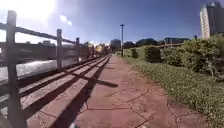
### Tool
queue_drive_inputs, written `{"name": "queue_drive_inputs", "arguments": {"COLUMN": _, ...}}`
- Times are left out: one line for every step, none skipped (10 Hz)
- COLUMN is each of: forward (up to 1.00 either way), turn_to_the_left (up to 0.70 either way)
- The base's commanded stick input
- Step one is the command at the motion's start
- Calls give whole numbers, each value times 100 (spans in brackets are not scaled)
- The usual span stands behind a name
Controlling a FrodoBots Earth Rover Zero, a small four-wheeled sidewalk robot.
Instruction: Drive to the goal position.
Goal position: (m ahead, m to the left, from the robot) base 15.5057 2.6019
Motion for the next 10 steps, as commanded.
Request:
{"name": "queue_drive_inputs", "arguments": {"forward": 85, "turn_to_the_left": 0}}
{"name": "queue_drive_inputs", "arguments": {"forward": 85, "turn_to_the_left": 0}}
{"name": "queue_drive_inputs", "arguments": {"forward": 85, "turn_to_the_left": 0}}
{"name": "queue_drive_inputs", "arguments": {"forward": 85, "turn_to_the_left": 0}}
{"name": "queue_drive_inputs", "arguments": {"forward": 85, "turn_to_the_left": 0}}
{"name": "queue_drive_inputs", "arguments": {"forward": 85, "turn_to_the_left": 0}}
{"name": "queue_drive_inputs", "arguments": {"forward": 85, "turn_to_the_left": 0}}
{"name": "queue_drive_inputs", "arguments": {"forward": 85, "turn_to_the_left": 0}}
{"name": "queue_drive_inputs", "arguments": {"forward": 85, "turn_to_the_left": 0}}
{"name": "queue_drive_inputs", "arguments": {"forward": 85, "turn_to_the_left": 0}}
